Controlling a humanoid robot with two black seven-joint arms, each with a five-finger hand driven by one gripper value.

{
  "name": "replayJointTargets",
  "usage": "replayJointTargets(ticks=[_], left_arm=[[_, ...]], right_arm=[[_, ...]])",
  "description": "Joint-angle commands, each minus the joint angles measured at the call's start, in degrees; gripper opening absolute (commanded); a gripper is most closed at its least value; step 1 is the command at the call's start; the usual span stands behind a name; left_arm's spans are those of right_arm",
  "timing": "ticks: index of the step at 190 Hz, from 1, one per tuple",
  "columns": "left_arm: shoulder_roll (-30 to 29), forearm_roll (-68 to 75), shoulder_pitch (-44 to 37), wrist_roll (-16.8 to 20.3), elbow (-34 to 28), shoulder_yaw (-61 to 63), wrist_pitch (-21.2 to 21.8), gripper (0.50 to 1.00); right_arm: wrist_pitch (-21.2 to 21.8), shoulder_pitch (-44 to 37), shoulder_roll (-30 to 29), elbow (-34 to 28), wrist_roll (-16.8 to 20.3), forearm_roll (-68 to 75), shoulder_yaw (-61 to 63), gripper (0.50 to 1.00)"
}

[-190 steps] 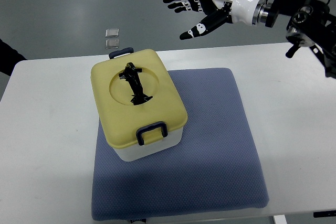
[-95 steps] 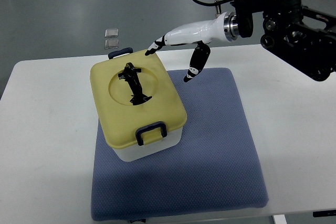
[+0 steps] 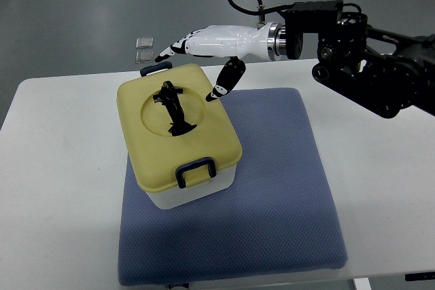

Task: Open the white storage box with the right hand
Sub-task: 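Lower the right hand onto the black handle on the yellow lid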

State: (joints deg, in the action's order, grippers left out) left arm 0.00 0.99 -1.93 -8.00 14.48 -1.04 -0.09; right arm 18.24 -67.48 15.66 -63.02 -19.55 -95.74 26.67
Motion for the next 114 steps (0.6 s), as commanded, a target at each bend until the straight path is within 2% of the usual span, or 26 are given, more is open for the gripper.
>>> replayJointTargets(ticks=[1, 88, 114], left_arm=[[0.0, -0.11, 0.0, 0.0, -0.07, -0.01, 0.0, 1.0], [0.0, -0.11, 0.0, 0.0, -0.42, -0.19, 0.0, 1.0], [0.0, -0.11, 0.0, 0.0, -0.42, -0.19, 0.0, 1.0]], right_arm=[[-2.07, 0.68, -1.16, 0.0, -0.14, 0.02, 0.05, 0.928], [-6.81, 2.88, -5.56, 0.44, 0.04, -0.24, 0.05, 0.926], [-8.48, 3.67, -6.17, 0.53, 0.04, -0.24, 0.05, 0.901]])
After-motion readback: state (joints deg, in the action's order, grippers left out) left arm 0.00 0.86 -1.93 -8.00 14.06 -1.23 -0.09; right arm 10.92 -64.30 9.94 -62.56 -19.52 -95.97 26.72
